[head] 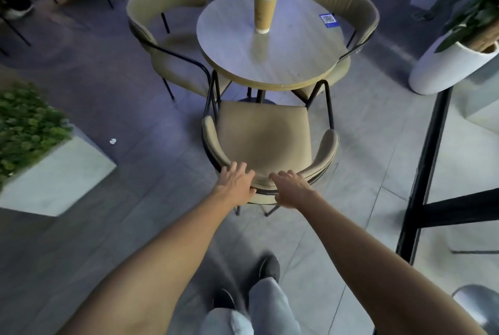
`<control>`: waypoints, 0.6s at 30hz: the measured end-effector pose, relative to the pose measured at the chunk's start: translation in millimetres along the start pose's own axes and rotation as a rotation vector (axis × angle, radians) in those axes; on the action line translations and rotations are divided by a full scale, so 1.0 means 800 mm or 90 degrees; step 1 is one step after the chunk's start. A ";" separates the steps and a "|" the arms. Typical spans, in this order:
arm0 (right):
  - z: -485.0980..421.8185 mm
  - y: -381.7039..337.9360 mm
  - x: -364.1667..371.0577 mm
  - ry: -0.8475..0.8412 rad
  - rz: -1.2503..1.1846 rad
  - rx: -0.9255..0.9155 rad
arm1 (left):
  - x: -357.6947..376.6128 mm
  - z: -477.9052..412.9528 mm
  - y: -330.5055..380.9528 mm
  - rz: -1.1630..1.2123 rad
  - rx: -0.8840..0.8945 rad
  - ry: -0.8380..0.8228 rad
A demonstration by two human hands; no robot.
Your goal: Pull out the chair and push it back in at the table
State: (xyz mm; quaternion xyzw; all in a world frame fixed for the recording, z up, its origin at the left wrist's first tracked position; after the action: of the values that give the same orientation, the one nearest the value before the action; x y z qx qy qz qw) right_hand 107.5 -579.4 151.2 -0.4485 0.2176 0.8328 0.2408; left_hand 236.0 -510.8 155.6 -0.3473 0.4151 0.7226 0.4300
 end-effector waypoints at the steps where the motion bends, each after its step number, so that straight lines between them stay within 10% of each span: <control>1: -0.002 0.000 0.005 0.009 0.007 0.006 | 0.005 -0.002 0.000 -0.010 0.005 0.011; 18: -0.037 0.016 0.037 0.068 0.017 0.013 | 0.051 -0.059 0.021 -0.119 0.026 -0.021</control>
State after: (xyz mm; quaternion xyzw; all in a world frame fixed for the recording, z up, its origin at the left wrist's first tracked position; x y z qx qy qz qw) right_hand 104.5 -600.0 112.9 -0.4867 0.2448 0.8086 0.2221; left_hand 212.0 -544.4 105.8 -0.3635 0.3884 0.6762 0.5097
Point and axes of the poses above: each hand's wrist, its own z-axis away from the middle knuckle, its own x-axis out of the palm, y = z × x, the point moved 5 cm from there along -z, towards the middle knuckle, and after that the axes turned 14 degrees about z, right-handed, at the moved point
